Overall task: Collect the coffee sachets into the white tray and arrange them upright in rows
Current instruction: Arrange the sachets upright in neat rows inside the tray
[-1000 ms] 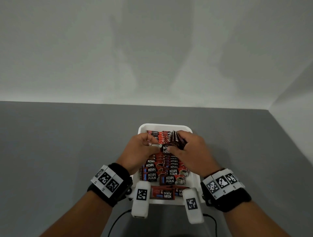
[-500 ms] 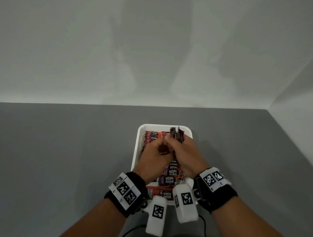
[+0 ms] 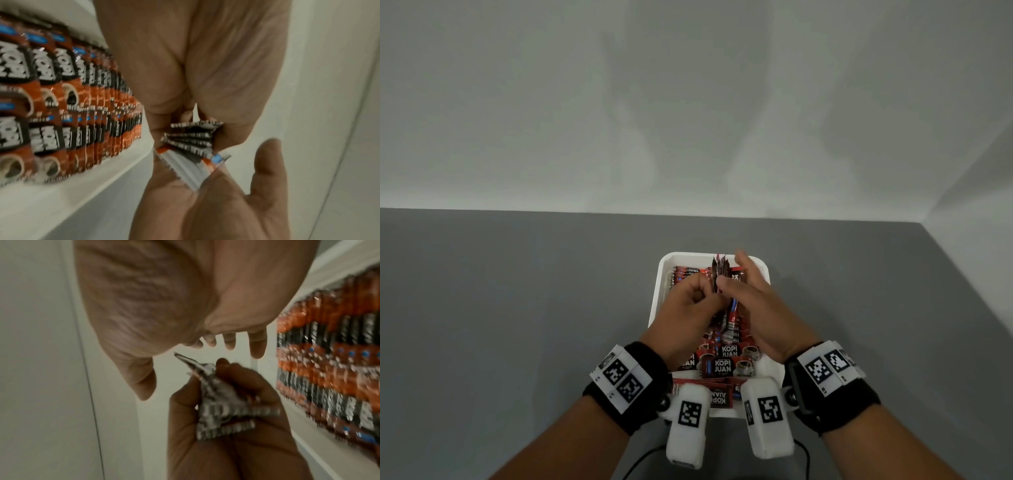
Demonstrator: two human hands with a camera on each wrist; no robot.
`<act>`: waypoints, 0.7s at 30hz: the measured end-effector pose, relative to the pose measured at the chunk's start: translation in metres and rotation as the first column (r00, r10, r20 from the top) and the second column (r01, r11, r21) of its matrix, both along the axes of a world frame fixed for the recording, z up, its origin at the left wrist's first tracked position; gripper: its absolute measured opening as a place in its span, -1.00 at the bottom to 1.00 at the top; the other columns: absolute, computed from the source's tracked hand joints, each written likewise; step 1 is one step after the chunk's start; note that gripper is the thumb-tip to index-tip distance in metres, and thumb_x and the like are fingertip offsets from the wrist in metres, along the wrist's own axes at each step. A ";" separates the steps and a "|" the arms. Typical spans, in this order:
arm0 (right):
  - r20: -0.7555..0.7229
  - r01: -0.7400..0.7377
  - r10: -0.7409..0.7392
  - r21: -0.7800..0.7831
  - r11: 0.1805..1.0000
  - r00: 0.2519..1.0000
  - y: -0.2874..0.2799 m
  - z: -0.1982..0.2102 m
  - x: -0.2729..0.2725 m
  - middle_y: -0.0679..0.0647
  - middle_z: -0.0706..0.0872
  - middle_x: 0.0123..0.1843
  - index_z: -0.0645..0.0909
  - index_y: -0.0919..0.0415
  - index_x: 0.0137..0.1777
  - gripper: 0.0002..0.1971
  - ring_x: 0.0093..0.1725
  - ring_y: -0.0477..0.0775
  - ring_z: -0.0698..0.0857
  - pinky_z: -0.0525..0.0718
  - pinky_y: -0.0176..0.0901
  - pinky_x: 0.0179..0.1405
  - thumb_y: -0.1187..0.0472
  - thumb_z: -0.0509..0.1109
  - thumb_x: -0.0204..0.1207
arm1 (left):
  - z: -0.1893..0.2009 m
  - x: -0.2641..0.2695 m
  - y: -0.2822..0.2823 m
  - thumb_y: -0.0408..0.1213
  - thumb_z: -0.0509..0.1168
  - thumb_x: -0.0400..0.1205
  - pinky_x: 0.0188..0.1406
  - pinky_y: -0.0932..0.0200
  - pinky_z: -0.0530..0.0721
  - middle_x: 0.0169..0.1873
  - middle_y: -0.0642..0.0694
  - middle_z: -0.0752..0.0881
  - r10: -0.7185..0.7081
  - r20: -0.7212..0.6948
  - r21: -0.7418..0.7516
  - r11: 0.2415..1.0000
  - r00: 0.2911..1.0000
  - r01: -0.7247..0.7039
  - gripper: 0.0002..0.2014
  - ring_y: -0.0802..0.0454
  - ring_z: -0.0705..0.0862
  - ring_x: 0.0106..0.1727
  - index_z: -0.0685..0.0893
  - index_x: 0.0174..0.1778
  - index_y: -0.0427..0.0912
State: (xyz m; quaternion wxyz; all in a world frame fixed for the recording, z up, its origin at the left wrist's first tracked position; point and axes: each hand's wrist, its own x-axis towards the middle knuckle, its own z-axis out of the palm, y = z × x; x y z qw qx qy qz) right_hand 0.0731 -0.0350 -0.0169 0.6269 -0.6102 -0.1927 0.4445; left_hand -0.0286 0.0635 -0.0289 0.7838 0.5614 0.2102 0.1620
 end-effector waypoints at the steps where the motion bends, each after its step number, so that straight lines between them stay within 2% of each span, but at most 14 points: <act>1: 0.051 -0.015 0.015 0.009 1.000 0.999 -0.002 0.000 0.003 0.02 0.57 0.58 0.20 -0.28 0.71 0.14 0.50 0.05 0.63 0.58 0.24 0.51 -0.35 0.71 0.14 | 0.001 -0.001 0.000 -0.28 0.51 0.56 0.13 -0.46 0.59 -0.02 -0.80 0.54 -0.025 0.030 -0.114 0.993 0.999 0.028 -0.52 -0.39 0.58 0.01 0.44 0.01 -0.62; 2: 0.114 -0.053 0.051 0.016 0.998 0.992 -0.005 0.002 0.005 0.01 0.54 0.60 0.14 -0.32 0.72 0.21 0.52 0.05 0.61 0.56 0.23 0.53 -0.36 0.73 0.09 | 0.002 -0.002 -0.001 -0.25 0.52 0.55 0.24 -0.52 0.55 0.06 -0.79 0.54 -0.052 0.066 -0.207 0.976 0.996 0.065 -0.44 -0.41 0.58 0.09 0.42 0.09 -0.67; 3: 0.192 -0.111 0.104 0.022 0.994 0.976 -0.008 0.005 0.007 -0.02 0.55 0.58 0.08 -0.29 0.74 0.27 0.52 0.01 0.61 0.57 0.16 0.53 -0.31 0.77 0.08 | 0.004 -0.003 -0.001 -0.28 0.49 0.57 0.27 -0.47 0.58 0.07 -0.71 0.57 -0.072 0.102 -0.277 0.956 0.992 0.098 -0.44 -0.39 0.60 0.11 0.41 0.16 -0.70; 5: 0.362 -0.251 0.241 -0.018 0.968 0.901 -0.014 0.014 0.010 -0.20 0.56 0.50 -0.03 -0.14 0.78 0.42 0.49 -0.16 0.61 0.60 -0.09 0.48 -0.08 0.86 0.02 | 0.006 -0.004 -0.001 -0.38 0.33 0.63 0.19 -0.20 0.70 0.11 -0.53 0.61 -0.104 0.151 -0.394 0.906 0.983 0.156 -0.51 -0.30 0.67 0.08 0.41 0.33 -0.68; 6: 0.421 -0.308 0.304 -0.060 0.950 0.855 -0.016 0.019 0.010 -0.24 0.53 0.52 -0.09 -0.09 0.80 0.50 0.51 -0.22 0.57 0.59 -0.13 0.48 -0.01 0.88 -0.03 | 0.006 -0.005 -0.001 -0.38 0.28 0.65 0.17 -0.12 0.72 0.17 -0.51 0.61 -0.114 0.169 -0.439 0.880 0.979 0.178 -0.50 -0.27 0.69 0.09 0.40 0.42 -0.64; 8: 0.503 -0.354 0.380 -0.151 0.923 0.776 -0.018 0.022 0.010 -0.16 0.33 0.68 -0.17 -0.10 0.80 0.59 0.64 -0.20 0.40 0.52 -0.03 0.59 -0.02 0.90 -0.11 | 0.005 -0.007 -0.001 -0.28 0.32 0.68 0.15 -0.05 0.75 0.23 -0.49 0.61 -0.134 0.179 -0.486 0.849 0.975 0.206 -0.44 -0.22 0.73 0.10 0.41 0.51 -0.57; 10: 0.571 -0.351 0.422 -0.236 0.906 0.704 -0.017 0.023 0.008 -0.19 0.14 0.75 -0.23 -0.15 0.78 0.61 0.72 -0.16 0.25 0.45 0.04 0.64 -0.08 0.88 -0.12 | 0.003 -0.007 -0.001 -0.05 0.47 0.62 0.02 0.04 0.77 0.12 -0.41 0.68 -0.161 0.179 -0.482 0.846 0.971 0.229 -0.35 -0.13 0.76 -0.02 0.50 0.45 -0.48; 11: 0.583 -0.350 0.438 -0.264 0.899 0.685 -0.016 0.022 0.007 -0.20 0.14 0.74 -0.25 -0.18 0.78 0.60 0.71 -0.12 0.28 0.48 0.08 0.62 -0.09 0.87 -0.10 | 0.004 -0.006 -0.001 0.02 0.54 0.55 -0.03 0.06 0.76 0.06 -0.37 0.69 -0.182 0.182 -0.455 0.856 0.966 0.247 -0.29 -0.12 0.76 -0.07 0.52 0.42 -0.42; 13: 0.562 -0.364 0.439 -0.248 0.898 0.701 -0.014 0.020 0.006 -0.29 0.31 0.64 -0.29 -0.20 0.77 0.55 0.57 0.00 0.53 0.63 0.14 0.47 0.04 0.84 0.01 | 0.006 -0.005 -0.002 -0.03 0.63 0.48 -0.02 0.04 0.78 0.02 -0.36 0.70 -0.213 0.177 -0.396 0.878 0.961 0.268 -0.27 -0.14 0.77 -0.05 0.52 0.40 -0.42; 15: 0.552 -0.367 0.412 -0.198 0.909 0.724 -0.014 0.022 0.007 -0.55 0.40 0.45 -0.33 -0.16 0.77 0.49 0.42 -0.04 0.66 0.74 0.08 0.31 0.23 0.80 0.14 | 0.006 -0.005 -0.001 -0.18 0.57 0.55 0.01 0.03 0.80 0.04 -0.40 0.69 -0.197 0.174 -0.384 0.888 0.965 0.251 -0.36 -0.14 0.79 -0.05 0.49 0.37 -0.55; 16: 0.564 -0.358 0.394 -0.179 0.916 0.726 -0.014 0.022 0.009 -0.60 0.37 0.44 -0.33 -0.15 0.77 0.50 0.46 -0.10 0.63 0.73 0.08 0.33 0.23 0.81 0.14 | 0.006 -0.004 0.000 -0.24 0.49 0.61 0.02 0.02 0.78 0.06 -0.42 0.67 -0.175 0.175 -0.382 0.895 0.969 0.231 -0.41 -0.16 0.77 -0.04 0.45 0.35 -0.62; 17: 0.580 -0.344 0.371 -0.161 0.925 0.725 -0.014 0.023 0.010 -0.57 0.30 0.51 -0.32 -0.16 0.77 0.53 0.56 -0.14 0.52 0.70 0.12 0.40 0.16 0.84 0.09 | 0.006 -0.004 0.000 -0.27 0.42 0.65 0.02 0.01 0.77 0.09 -0.44 0.64 -0.154 0.177 -0.375 0.903 0.972 0.212 -0.45 -0.18 0.75 -0.03 0.41 0.34 -0.65; 19: 0.615 -0.346 0.361 -0.149 0.926 0.701 -0.014 0.023 0.011 -0.37 0.17 0.67 -0.23 -0.19 0.78 0.58 0.68 -0.13 0.34 0.59 0.20 0.52 -0.03 0.88 -0.05 | 0.005 -0.002 0.000 -0.27 0.36 0.68 0.00 0.00 0.76 0.09 -0.44 0.63 -0.117 0.187 -0.369 0.912 0.975 0.180 -0.48 -0.21 0.72 -0.03 0.40 0.36 -0.63; 21: 0.678 -0.361 0.382 -0.182 0.915 0.628 -0.012 0.023 0.010 -0.25 0.18 0.70 -0.07 -0.14 0.78 0.52 0.70 -0.16 0.27 0.50 0.08 0.60 -0.05 0.90 -0.10 | 0.006 0.000 -0.001 -0.23 0.39 0.67 -0.02 -0.05 0.75 0.11 -0.46 0.63 -0.061 0.167 -0.386 0.914 0.984 0.122 -0.48 -0.24 0.70 0.01 0.41 0.38 -0.54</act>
